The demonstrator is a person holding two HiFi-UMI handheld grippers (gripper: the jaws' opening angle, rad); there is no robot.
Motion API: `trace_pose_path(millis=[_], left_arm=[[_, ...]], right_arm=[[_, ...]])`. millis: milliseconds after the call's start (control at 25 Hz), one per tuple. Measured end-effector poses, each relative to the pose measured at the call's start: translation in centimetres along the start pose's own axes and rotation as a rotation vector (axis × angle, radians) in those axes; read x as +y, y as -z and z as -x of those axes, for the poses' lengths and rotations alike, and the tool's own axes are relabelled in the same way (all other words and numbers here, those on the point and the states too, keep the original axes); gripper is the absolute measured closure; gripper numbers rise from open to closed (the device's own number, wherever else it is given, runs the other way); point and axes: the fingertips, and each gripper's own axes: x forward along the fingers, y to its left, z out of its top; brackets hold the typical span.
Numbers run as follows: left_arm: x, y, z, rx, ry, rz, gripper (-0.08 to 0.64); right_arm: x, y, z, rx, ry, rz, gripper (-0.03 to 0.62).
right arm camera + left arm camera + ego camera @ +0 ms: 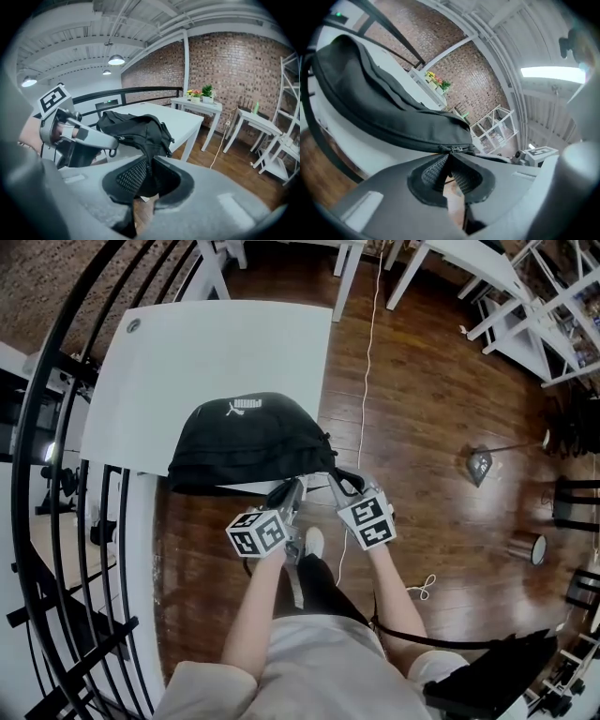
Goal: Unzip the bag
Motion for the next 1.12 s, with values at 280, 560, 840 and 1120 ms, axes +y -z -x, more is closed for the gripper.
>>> trace_pose_path(millis=[280,560,840,1120], left_arm=[[16.8,-3.9,10.6,-0.028,-0.470,-0.200,0.531],[23.7,-9.9,18.4,0.009,-0.528,-0.414,0.532],[22.1,-8.1,20.9,0.054,-0.463,-0.498,0.479],[16.9,-6.3,27.3,-0.110,-0.430,-0.486,0.543]], right_arm=[[-2.8,2.4,-1.6,0.029,0.117,-0.066,0.557],[-2.3,4.2,-3.1,0.070,0.206,-0.083,0.556],[-1.9,5.7,-1.1,0.121,0.419,-0.053,0.523],[6.6,2.4,7.4,-0.131,0.319,-0.101,0.601]])
